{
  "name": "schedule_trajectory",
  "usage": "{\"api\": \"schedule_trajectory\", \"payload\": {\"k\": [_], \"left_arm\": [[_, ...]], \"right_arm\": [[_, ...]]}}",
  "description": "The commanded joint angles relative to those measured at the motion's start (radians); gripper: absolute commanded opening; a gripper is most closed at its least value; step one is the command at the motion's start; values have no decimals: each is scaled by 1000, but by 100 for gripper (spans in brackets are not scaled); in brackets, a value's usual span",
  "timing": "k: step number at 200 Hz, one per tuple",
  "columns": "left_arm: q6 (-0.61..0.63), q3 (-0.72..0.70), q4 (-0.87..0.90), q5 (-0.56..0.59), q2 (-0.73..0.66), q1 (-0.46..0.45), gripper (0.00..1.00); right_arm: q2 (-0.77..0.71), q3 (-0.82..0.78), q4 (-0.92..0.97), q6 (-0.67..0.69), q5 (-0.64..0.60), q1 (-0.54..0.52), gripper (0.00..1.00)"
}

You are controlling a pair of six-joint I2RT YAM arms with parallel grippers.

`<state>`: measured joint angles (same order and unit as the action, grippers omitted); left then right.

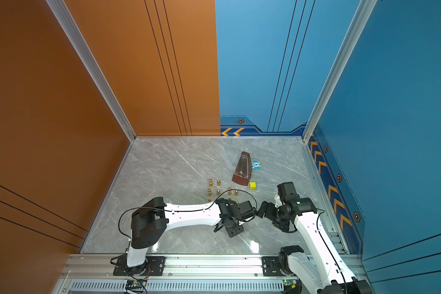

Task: Open the lipstick cap
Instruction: Pick up the cover from the center of the board.

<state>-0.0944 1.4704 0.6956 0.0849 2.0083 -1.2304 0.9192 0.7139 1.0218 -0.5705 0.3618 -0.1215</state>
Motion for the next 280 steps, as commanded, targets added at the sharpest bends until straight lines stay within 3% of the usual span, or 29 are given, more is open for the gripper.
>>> {"api": "schedule_trajectory", "payload": {"k": [1, 41, 88, 168, 196, 232, 261, 280], "left_arm": [[18, -7, -5, -4, 21, 3, 38], [28, 8, -6, 11, 39, 6, 33], [11, 30, -6, 46, 61, 7, 39], [3, 26, -10, 51, 62, 11, 25], [7, 7, -28, 50, 21, 16, 19], [7, -44, -78, 35, -66, 35, 18], [5, -107, -132, 31, -170, 61, 16], [16, -183, -212, 0, -260, 82, 16]], "right_arm": [[-18, 2, 24, -22, -22, 9, 93], [-19, 1, 25, -16, -13, 10, 92], [-23, 2, 26, -19, -6, 10, 92], [-32, 8, 29, -8, -3, 10, 90], [-43, 19, 41, 4, 7, 10, 88], [-74, 30, 49, 33, 54, 5, 86], [-99, 42, 46, 59, 130, 2, 83], [-114, 46, 6, 65, 253, -5, 82]]}}
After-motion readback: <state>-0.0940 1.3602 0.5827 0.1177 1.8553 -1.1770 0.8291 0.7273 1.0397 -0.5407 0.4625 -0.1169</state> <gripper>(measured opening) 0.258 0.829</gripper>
